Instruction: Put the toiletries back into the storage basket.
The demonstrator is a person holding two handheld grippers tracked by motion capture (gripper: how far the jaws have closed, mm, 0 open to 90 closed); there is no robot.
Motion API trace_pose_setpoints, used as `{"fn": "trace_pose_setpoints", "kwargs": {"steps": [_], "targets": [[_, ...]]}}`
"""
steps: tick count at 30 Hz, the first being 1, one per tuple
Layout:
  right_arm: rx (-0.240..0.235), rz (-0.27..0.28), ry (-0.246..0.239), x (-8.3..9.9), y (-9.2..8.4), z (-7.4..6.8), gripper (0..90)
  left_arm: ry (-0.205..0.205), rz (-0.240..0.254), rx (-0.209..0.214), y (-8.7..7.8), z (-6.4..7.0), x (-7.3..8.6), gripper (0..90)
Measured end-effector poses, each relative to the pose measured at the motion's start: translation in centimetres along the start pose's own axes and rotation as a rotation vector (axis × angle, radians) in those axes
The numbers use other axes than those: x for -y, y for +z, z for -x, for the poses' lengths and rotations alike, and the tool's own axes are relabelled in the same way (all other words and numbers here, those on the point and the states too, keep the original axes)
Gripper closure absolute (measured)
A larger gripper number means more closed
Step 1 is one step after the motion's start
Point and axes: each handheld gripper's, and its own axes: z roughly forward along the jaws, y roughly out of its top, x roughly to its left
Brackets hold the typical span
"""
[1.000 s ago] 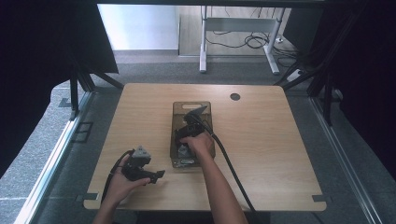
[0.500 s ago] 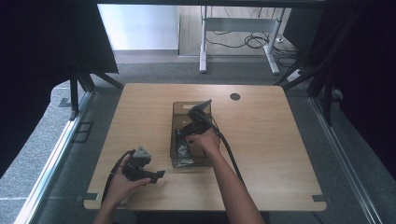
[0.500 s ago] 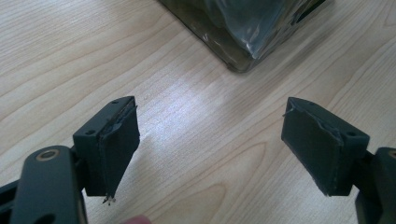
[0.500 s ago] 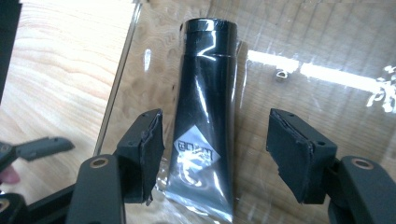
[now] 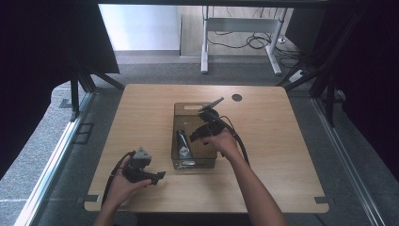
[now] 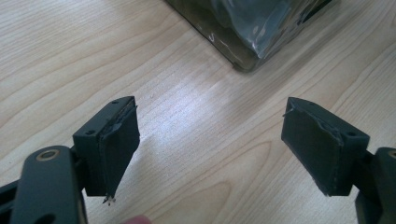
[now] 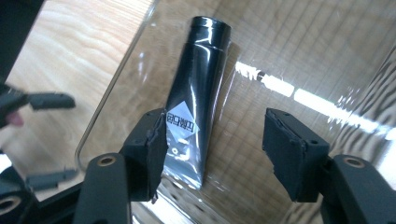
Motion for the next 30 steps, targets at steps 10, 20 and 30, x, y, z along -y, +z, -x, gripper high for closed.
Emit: {"fn": "trace_pose_setpoints", "kwargs": {"steps": [10,20,30], "targets": [[-0.029,0.127,-0.07,4.1,-4.4,2.3,38.9,-0.002,-0.013,-0.006,0.3,0.2,0.1,19.6],[-0.052,0.287,-0.068,11.2,-8.4,6.3,38.0,-0.003,-0.014,-0.023,0.1,0.0,0.2,19.6],[-0.042,0.399,-0.022,17.5,-7.6,9.8,38.8,0.0,-0.026,-0.029,0.4,0.1,0.2,19.6]]}}
